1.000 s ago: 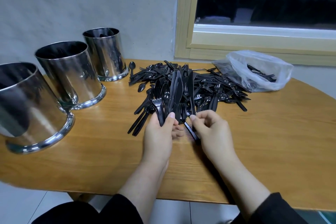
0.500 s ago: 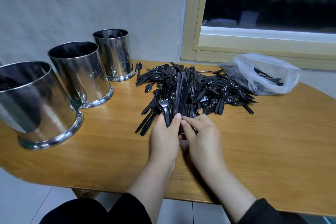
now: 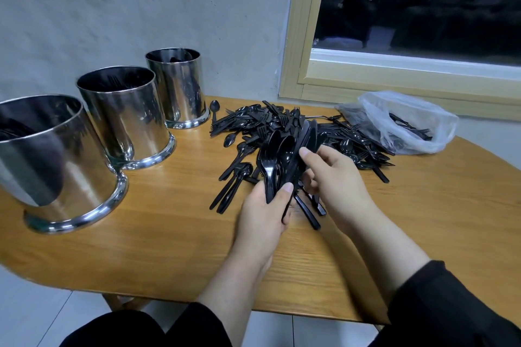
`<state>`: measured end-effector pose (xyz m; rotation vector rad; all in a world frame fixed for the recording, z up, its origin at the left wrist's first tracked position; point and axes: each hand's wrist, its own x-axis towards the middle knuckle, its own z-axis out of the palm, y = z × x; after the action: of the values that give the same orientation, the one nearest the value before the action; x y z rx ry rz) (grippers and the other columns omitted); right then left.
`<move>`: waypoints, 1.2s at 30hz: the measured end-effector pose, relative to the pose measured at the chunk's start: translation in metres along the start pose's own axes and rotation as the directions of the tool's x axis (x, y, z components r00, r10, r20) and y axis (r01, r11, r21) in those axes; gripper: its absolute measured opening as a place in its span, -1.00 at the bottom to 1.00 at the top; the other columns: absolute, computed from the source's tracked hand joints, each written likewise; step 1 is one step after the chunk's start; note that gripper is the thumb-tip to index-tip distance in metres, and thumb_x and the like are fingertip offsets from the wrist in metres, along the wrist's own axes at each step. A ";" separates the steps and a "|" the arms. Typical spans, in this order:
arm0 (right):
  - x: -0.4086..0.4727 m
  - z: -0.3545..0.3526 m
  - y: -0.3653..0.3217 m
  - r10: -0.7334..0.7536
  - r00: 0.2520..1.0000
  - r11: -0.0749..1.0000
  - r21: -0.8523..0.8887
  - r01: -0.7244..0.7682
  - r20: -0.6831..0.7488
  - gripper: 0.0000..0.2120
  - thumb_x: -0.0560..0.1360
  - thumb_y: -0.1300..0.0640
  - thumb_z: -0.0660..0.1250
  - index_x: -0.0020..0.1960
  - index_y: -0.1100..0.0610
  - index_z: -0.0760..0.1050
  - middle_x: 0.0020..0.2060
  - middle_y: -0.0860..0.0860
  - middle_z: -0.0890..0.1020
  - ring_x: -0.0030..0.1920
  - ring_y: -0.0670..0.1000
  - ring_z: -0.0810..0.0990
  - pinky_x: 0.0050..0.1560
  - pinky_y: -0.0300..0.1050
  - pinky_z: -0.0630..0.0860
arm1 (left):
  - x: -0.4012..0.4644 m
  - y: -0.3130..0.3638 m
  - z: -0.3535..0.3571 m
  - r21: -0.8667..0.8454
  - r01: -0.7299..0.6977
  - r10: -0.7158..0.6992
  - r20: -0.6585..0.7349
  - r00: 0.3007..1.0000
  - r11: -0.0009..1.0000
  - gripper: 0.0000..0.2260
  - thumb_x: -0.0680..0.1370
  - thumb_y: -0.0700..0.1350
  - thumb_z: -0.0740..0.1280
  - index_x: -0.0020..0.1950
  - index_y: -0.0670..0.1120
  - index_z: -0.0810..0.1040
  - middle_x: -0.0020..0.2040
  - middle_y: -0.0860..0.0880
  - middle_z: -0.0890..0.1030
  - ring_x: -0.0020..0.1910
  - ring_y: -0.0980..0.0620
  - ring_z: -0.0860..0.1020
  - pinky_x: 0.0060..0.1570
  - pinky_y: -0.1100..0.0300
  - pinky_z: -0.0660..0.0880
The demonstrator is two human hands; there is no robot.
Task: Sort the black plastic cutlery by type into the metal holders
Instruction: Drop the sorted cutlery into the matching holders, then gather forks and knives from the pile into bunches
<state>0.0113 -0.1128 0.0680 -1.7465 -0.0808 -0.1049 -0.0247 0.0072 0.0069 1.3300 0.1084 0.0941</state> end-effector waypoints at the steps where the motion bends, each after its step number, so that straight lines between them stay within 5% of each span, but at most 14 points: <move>1: 0.000 -0.001 -0.002 -0.001 1.000 1.000 0.015 0.001 0.005 -0.65 0.61 0.04 0.34 -0.36 -0.04 0.47 -0.47 -0.05 0.42 -0.41 0.01 0.32 -0.38 -0.11 0.24 | 0.000 0.000 0.000 -0.013 0.006 -0.006 0.001 1.000 1.000 -0.88 0.67 -0.08 0.33 -0.04 -0.06 0.56 -0.24 -0.08 0.52 -0.32 0.01 0.39 -0.41 0.21 0.30; 4: 0.000 -0.001 -0.008 -0.002 1.000 1.000 0.016 0.002 -0.020 -0.68 0.60 0.17 0.33 -0.31 -0.05 0.55 -0.49 -0.09 0.43 -0.44 -0.04 0.34 -0.33 -0.08 0.32 | -0.001 0.001 -0.001 -0.022 0.009 -0.009 0.000 1.000 1.000 -0.88 0.67 -0.06 0.34 -0.06 0.01 0.60 -0.23 -0.04 0.54 -0.35 0.06 0.38 -0.42 0.25 0.33; 7: 0.001 -0.001 -0.010 -0.006 0.998 1.000 -0.005 0.006 -0.059 -0.86 0.58 0.15 0.35 -0.12 0.19 0.51 -0.50 -0.09 0.43 -0.46 -0.05 0.39 -0.26 0.02 0.38 | -0.002 0.001 0.000 0.003 -0.008 0.008 0.011 1.000 1.000 -0.87 0.66 -0.06 0.34 -0.08 0.02 0.61 -0.25 -0.04 0.55 -0.37 0.06 0.35 -0.43 0.27 0.31; 12: -0.001 0.000 -0.019 -0.057 0.998 0.990 -0.131 0.052 -0.032 -0.72 0.59 0.03 0.37 -0.10 0.26 0.51 -0.51 -0.07 0.47 -0.42 0.03 0.44 -0.33 -0.04 0.38 | -0.003 0.002 -0.003 -0.043 0.007 -0.006 0.017 1.000 0.999 -0.88 0.67 -0.03 0.34 -0.03 0.03 0.63 -0.25 0.00 0.62 -0.41 0.12 0.40 -0.44 0.29 0.32; 20: -0.007 0.001 -0.031 -0.080 0.997 0.956 -0.283 0.079 0.006 -0.77 0.62 0.02 0.31 -0.08 0.18 0.53 -0.52 -0.06 0.52 -0.46 -0.03 0.50 -0.43 -0.20 0.41 | -0.007 0.007 -0.006 -0.139 0.026 -0.026 0.005 1.000 0.990 -0.83 0.69 -0.01 0.31 0.05 -0.10 0.59 -0.25 -0.09 0.60 -0.44 0.08 0.36 -0.47 0.24 0.26; 26: -0.018 0.014 -0.055 -0.071 0.993 0.943 -0.319 0.098 0.097 -0.68 0.64 -0.03 0.26 -0.07 0.22 0.52 -0.45 0.02 0.58 -0.43 -0.01 0.51 -0.26 -0.02 0.46 | -0.019 0.031 -0.025 -0.118 0.004 -0.006 -0.016 1.000 0.993 -0.83 0.70 -0.02 0.28 0.09 -0.10 0.58 -0.26 -0.10 0.64 -0.44 0.04 0.38 -0.50 0.22 0.28; 28: -0.019 0.025 -0.071 -0.109 0.989 0.932 -0.337 0.137 0.103 -0.65 0.65 -0.06 0.24 -0.13 0.19 0.53 -0.48 0.00 0.56 -0.45 -0.02 0.50 -0.29 -0.04 0.43 | -0.014 0.048 -0.037 -0.075 -0.047 0.042 -0.074 0.996 0.996 -0.83 0.71 -0.02 0.26 0.08 -0.09 0.57 -0.25 -0.12 0.68 -0.41 -0.01 0.51 -0.43 0.17 0.44; 30: -0.018 0.041 -0.089 -0.143 0.987 0.938 -0.307 0.161 0.079 -0.63 0.64 -0.08 0.25 -0.19 0.18 0.51 -0.51 -0.02 0.53 -0.47 -0.04 0.50 -0.31 -0.07 0.40 | -0.005 0.069 -0.056 0.034 -0.135 0.139 -0.140 0.980 0.990 -0.84 0.70 0.00 0.26 0.04 -0.03 0.58 -0.16 -0.06 0.73 -0.22 -0.03 0.68 -0.13 0.02 0.64; 32: -0.017 0.052 -0.106 -0.181 0.983 0.961 -0.209 0.184 0.031 -0.63 0.63 -0.10 0.26 -0.22 0.14 0.48 -0.50 0.01 0.52 -0.49 -0.05 0.50 -0.36 -0.10 0.42 | 0.001 0.094 -0.074 0.109 -0.209 0.227 -0.191 0.955 0.972 -0.82 0.71 -0.01 0.24 0.01 -0.05 0.56 -0.12 0.01 0.74 -0.10 0.07 0.71 0.05 0.01 0.64; 34: -0.016 0.073 -0.126 -0.226 0.974 0.961 -0.157 0.226 0.017 -0.62 0.63 -0.12 0.25 -0.24 0.11 0.48 -0.49 0.02 0.52 -0.50 -0.07 0.49 -0.41 -0.19 0.43 | 0.003 0.124 -0.105 0.179 -0.295 0.336 -0.279 0.900 0.939 -0.78 0.71 -0.02 0.24 -0.07 -0.10 0.50 -0.21 0.01 0.68 -0.24 0.11 0.65 -0.10 0.13 0.62; 36: -0.013 0.096 -0.142 -0.261 0.965 0.954 -0.145 0.264 0.034 -0.61 0.64 -0.12 0.23 -0.20 0.12 0.55 -0.50 0.00 0.54 -0.49 -0.07 0.49 -0.44 -0.23 0.41 | 0.002 0.150 -0.140 0.310 -0.318 0.420 -0.356 0.835 0.896 -0.73 0.68 0.06 0.27 -0.13 -0.05 0.48 -0.31 -0.04 0.57 -0.34 0.04 0.52 -0.26 0.00 0.53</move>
<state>-0.0151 0.0065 0.1890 -1.8784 -0.3236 -0.2996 -0.0427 0.1776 0.1200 1.5440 0.2256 0.7223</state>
